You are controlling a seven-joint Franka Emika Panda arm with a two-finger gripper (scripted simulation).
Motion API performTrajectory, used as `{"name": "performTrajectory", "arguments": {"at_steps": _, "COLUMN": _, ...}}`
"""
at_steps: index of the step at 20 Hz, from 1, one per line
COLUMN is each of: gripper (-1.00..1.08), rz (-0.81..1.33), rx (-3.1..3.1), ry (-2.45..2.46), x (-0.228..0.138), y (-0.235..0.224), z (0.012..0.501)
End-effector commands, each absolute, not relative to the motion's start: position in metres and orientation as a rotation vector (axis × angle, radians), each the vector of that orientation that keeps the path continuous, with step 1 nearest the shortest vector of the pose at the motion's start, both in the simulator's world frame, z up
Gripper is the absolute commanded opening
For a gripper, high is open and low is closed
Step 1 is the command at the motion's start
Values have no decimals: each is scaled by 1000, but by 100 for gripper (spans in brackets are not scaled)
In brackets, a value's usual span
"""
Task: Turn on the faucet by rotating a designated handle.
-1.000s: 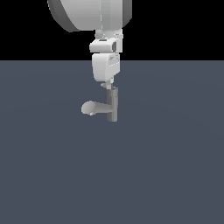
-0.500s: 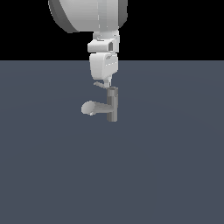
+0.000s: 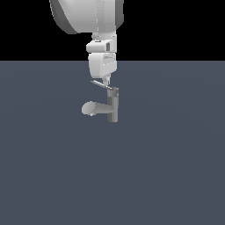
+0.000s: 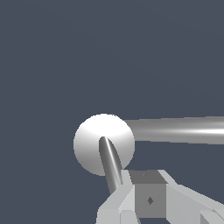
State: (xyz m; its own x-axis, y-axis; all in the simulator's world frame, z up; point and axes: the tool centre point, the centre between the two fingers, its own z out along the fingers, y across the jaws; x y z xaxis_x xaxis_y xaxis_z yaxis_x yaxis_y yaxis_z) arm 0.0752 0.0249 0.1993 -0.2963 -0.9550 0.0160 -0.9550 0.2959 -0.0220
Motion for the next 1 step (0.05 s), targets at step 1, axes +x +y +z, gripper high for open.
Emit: {"name": "performTrajectory", "arguments": {"at_steps": 1, "gripper": -100, "rz": -1, "rx": -1966, "ry": 2449, "x": 74, "y": 86, "z": 182}}
